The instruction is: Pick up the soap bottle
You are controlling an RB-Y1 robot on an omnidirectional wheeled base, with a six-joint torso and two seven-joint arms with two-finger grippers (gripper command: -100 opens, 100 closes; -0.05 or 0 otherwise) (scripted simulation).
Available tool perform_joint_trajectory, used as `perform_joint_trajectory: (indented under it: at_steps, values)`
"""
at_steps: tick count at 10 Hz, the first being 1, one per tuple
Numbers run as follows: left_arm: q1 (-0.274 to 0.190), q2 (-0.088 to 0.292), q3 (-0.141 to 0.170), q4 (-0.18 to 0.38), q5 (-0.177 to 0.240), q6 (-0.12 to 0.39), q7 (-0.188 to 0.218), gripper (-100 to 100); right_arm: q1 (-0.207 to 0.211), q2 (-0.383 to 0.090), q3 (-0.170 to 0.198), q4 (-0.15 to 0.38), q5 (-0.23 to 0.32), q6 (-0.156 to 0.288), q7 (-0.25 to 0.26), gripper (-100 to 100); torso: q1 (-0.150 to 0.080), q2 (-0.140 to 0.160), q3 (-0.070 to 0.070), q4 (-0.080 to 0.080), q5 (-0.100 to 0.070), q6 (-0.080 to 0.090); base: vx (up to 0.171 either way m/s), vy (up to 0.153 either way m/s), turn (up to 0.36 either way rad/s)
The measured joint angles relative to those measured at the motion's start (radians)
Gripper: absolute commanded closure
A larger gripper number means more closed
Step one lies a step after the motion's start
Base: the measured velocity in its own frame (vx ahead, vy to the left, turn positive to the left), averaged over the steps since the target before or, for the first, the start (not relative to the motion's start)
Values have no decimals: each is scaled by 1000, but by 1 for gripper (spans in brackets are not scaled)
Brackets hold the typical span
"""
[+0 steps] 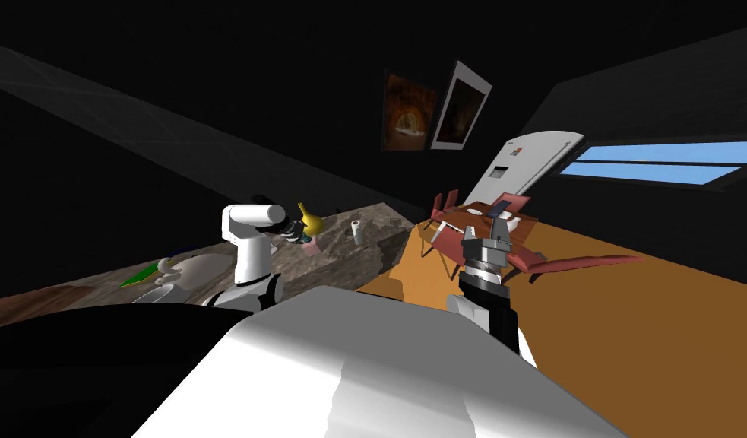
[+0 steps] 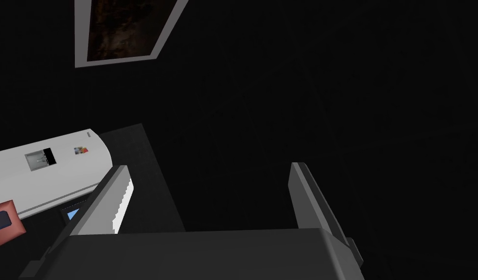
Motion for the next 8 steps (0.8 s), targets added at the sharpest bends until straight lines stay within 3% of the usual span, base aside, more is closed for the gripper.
perform_joint_trajectory:
  at_steps: [2, 3, 7, 8]
  values:
    - [4, -7, -14, 27, -12, -37, -4, -100, 0, 0, 0, 0, 0, 0, 0, 0, 0, 0, 0, 0, 0, 0, -3, 1, -3]
    - [4, -7, -15, 29, -12, -40, -5, 100, 0, 0, 0, 0, 0, 0, 0, 0, 0, 0, 0, 0, 0, 0, 0, 0, 0]
    - [3, -6, -14, 27, -12, -42, -5, 100, 0, 0, 0, 0, 0, 0, 0, 0, 0, -1, -1, -1, 0, 0, 0, 0, 0]
    - [3, -6, -14, 27, -12, -43, -5, 0, 0, 0, 0, 0, 0, 0, 0, 0, 0, -1, -1, -1, 1, 0, 0, 0, 0]
